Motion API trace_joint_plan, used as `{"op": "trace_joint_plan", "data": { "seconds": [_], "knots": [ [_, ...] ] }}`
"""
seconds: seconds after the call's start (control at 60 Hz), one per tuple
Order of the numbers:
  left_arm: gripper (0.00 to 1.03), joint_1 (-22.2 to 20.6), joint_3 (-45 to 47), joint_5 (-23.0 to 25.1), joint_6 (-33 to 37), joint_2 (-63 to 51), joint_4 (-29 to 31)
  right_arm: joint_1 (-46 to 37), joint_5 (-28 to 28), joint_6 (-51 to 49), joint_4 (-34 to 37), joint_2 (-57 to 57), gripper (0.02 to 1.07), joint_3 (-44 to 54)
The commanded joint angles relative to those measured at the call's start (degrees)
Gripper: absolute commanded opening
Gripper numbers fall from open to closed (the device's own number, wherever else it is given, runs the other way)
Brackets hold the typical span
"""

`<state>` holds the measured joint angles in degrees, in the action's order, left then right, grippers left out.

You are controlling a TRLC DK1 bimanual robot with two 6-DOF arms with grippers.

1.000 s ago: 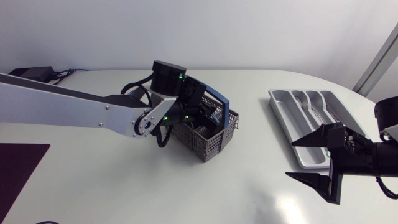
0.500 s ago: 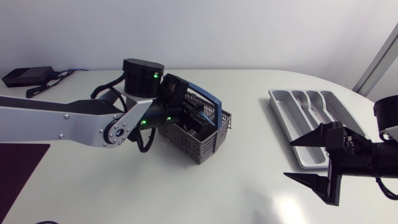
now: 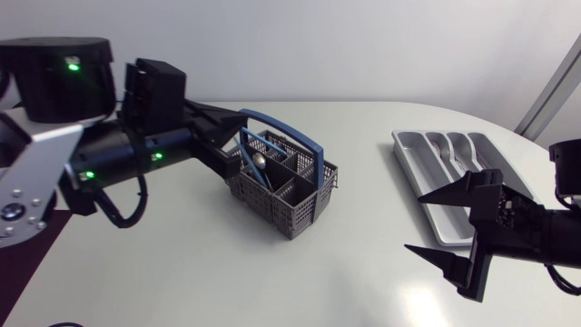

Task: Unload the cutlery basket into the drawer organizer.

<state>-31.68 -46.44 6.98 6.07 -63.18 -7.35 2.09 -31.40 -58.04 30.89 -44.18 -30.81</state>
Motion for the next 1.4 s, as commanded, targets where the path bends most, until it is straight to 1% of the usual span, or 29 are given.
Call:
{"op": "trace_joint_plan", "data": {
  "seconds": [0.0,0.05,0.117,0.2,0.35,0.483,0.55,0.633,0.7,0.783,0.8,0.833,0.9,0.95,1.067,1.183,1.233,1.267,1.3,1.383],
  "knots": [
    [0.04,1.18,-0.15,-0.22,0.79,4.29,2.35,4.5,4.59,2.49,-1.63,1.38,1.02,2.42],
    [0.04,1.27,-1.38,-0.13,0.88,6.75,4.98,6.61,6.35,4.43,-1.8,1.56,1.02,2.24],
    [0.04,1.27,-3.14,0.49,0.79,8.6,8.41,6.7,6.7,5.66,-1.72,1.91,1.02,1.8],
    [0.04,0.92,-4.54,1.28,0.35,9.74,11.31,6.7,6.7,6.98,-2.33,3.49,1.02,1.63],
    [0.04,0.39,-4.45,1.45,-0.09,8.6,11.66,8.81,6.61,8.65,-2.42,4.11,1.02,1.89],
    [0.04,0.3,-5.95,3.21,-1.23,7.54,12.54,10.57,6.61,10.76,-2.51,4.98,1.02,1.45],
    [0.04,-0.31,-7.35,4.62,-2.11,5.96,13.86,11.62,6.61,11.81,-2.51,4.98,1.02,1.01],
    [0.04,-1.54,-8.23,5.06,-2.2,4.73,14.56,12.15,6.61,13.57,-3.3,5.6,1.02,1.01],
    [0.04,-2.33,-9.46,6.38,-2.29,3.32,15.79,12.59,6.08,14.1,-3.39,5.69,1.02,0.75],
    [0.04,-3.04,-11.31,8.92,-2.55,1.21,17.46,14.0,5.82,15.5,-3.3,4.81,1.02,-0.04],
    [0.04,-3.21,-12.1,10.16,-2.55,0.16,18.34,14.26,5.73,15.77,-3.3,4.72,1.02,-0.22],
    [0.04,-3.39,-12.36,10.59,-2.55,-0.19,18.43,14.52,5.73,16.12,-3.3,4.63,1.02,-0.39],
    [0.04,-5.41,-14.39,12.97,-2.73,-3.09,20.19,16.55,5.56,18.75,-3.47,2.61,1.02,-2.5],
    [0.04,-5.58,-15.09,14.29,-2.73,-4.23,20.71,17.42,5.47,19.55,-3.47,1.21,1.02,-3.65],
    [0.04,-7.43,-17.11,16.92,-2.81,-6.96,22.38,19.36,4.77,22.53,-3.65,-2.66,1.02,-6.72],
    [0.04,-8.66,-17.9,18.51,-3.16,-9.07,22.74,19.45,3.18,25.17,-6.9,-4.95,1.02,-7.34],
    [0.04,-8.84,-17.9,18.59,-3.25,-9.16,22.74,19.18,3.18,26.58,-10.42,-3.89,1.02,-5.84],
    [0.04,-8.92,-17.81,18.94,-3.25,-9.33,22.91,18.57,3.01,29.04,-14.46,-2.66,1.02,-4.61],
    [0.04,-9.01,-17.73,19.03,-3.25,-9.42,22.91,18.13,2.83,30.62,-15.87,-2.22,1.02,-4.35],
    [0.04,-9.19,-17.55,19.3,-3.25,-9.86,22.91,18.39,0.02,30.09,-15.34,-2.57,1.02,-4.96]
  ]
}}
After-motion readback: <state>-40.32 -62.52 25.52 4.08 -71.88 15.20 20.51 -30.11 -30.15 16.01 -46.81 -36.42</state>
